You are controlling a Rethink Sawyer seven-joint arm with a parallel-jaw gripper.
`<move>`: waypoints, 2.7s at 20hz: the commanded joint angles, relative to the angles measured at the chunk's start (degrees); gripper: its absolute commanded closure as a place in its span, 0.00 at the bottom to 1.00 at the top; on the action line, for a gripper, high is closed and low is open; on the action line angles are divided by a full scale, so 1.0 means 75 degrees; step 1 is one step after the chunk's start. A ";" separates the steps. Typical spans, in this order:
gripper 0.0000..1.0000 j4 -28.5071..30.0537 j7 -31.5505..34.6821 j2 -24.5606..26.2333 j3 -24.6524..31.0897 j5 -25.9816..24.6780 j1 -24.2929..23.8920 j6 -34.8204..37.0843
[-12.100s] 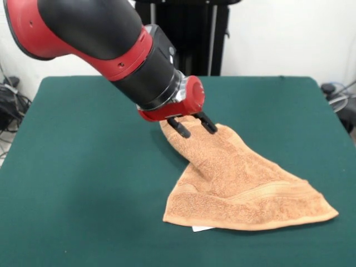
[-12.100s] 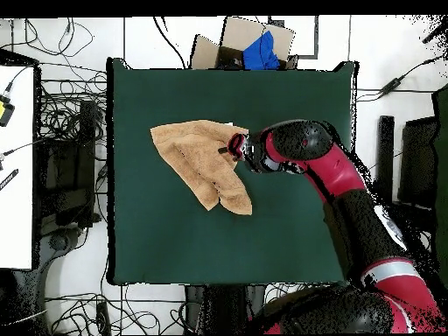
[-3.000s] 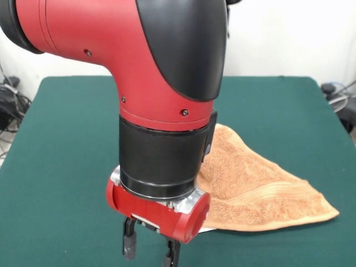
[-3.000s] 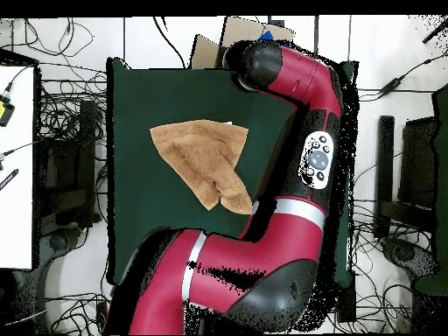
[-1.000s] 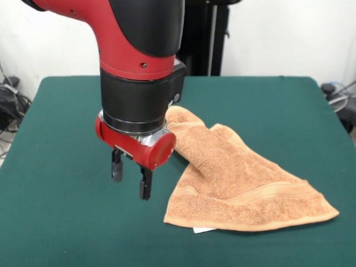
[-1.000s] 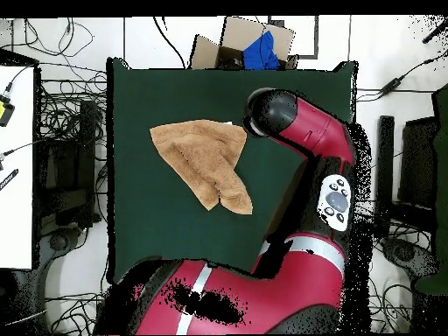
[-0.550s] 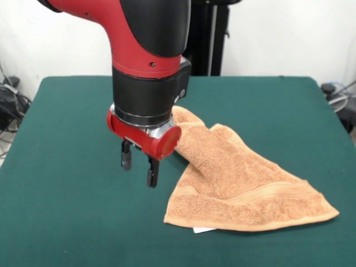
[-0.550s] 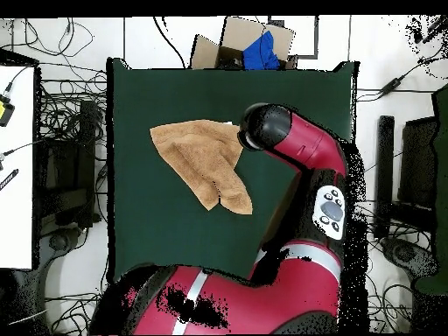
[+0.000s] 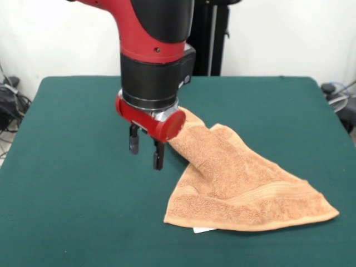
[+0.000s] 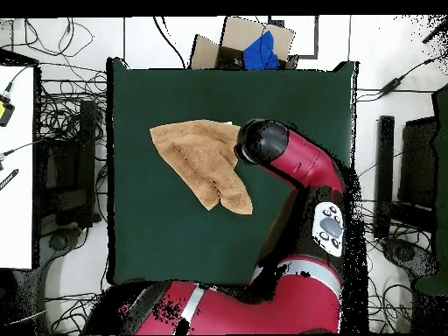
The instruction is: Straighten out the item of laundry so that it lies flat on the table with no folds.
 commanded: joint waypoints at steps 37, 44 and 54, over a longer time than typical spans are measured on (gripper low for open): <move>0.00 0.2535 0.1763 0.0703 0.3412 0.1435 -0.0573 -0.2440; 0.00 0.2806 0.2076 0.0958 0.3485 0.1415 -0.0586 -0.3137; 0.00 0.3352 0.2155 0.1391 0.4345 0.1268 -0.1260 -0.3816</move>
